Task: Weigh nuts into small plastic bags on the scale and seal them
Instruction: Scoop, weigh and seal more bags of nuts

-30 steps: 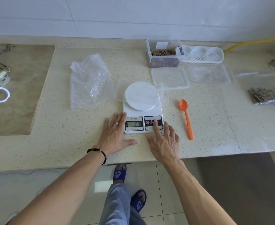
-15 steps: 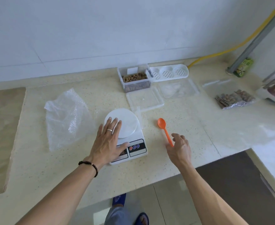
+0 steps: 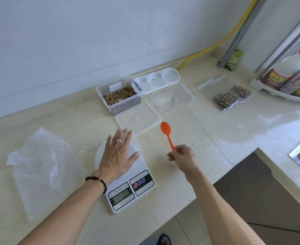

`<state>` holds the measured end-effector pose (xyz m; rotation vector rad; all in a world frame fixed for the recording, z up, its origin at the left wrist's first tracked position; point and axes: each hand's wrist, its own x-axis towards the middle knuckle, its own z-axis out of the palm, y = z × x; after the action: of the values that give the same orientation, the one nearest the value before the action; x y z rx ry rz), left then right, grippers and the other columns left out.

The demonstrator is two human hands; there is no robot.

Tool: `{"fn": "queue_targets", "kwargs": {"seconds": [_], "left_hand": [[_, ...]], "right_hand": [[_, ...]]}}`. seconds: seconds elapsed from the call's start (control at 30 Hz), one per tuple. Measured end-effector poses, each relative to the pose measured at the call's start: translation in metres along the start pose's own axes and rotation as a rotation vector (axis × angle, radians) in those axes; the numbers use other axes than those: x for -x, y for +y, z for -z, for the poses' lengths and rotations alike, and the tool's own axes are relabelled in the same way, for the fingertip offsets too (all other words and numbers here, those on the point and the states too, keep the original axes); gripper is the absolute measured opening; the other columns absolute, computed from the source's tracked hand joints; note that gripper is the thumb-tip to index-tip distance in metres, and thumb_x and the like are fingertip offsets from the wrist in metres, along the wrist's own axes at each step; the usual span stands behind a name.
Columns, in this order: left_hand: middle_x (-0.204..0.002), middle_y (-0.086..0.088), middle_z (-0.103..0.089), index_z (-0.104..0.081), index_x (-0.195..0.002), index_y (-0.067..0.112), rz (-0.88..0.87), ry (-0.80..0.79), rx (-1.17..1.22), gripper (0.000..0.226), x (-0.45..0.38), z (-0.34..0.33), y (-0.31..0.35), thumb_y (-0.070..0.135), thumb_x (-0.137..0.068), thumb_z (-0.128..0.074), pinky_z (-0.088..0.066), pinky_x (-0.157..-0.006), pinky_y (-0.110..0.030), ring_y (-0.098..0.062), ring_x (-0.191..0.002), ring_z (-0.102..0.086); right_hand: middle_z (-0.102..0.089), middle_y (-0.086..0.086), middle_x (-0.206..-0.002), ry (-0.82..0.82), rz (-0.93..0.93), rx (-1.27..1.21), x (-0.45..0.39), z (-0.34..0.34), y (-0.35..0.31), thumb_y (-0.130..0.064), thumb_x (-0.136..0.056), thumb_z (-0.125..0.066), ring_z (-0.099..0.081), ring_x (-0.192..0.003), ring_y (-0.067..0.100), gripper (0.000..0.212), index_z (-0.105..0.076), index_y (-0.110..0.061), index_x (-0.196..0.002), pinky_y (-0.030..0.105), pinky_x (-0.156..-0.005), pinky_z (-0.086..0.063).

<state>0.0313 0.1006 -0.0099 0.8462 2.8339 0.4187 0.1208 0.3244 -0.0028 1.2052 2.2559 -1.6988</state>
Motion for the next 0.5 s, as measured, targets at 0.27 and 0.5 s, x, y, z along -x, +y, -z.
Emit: {"fn": "queue_targets", "kwargs": {"seconds": [0.27,0.5], "left_hand": [[-0.157,-0.009,-0.025,-0.019,-0.152,0.012,0.049,-0.035,-0.007,0.084,-0.012,0.017,-0.034,0.067,-0.088,-0.022,-0.01,-0.119,-0.049,-0.025,-0.149,-0.01],[-0.148,-0.008,-0.042,-0.018,-0.152,0.011,0.118,-0.084,0.178,0.054,-0.017,0.029,-0.041,0.028,-0.103,-0.034,-0.006,-0.119,-0.051,-0.024,-0.148,-0.014]], "right_hand": [[-0.053,-0.002,-0.074,-0.146,0.045,0.062,-0.009,-0.058,-0.044,-0.026,-0.09,-0.066,-0.047,-0.064,0.01,0.016,-0.066,-0.011,-0.096,0.023,-0.059,-0.04],[-0.051,0.0,-0.07,-0.281,0.003,0.007,-0.008,-0.075,-0.053,-0.02,-0.088,-0.068,-0.045,-0.065,0.015,0.01,-0.068,-0.011,-0.084,0.028,-0.065,-0.042]]}}
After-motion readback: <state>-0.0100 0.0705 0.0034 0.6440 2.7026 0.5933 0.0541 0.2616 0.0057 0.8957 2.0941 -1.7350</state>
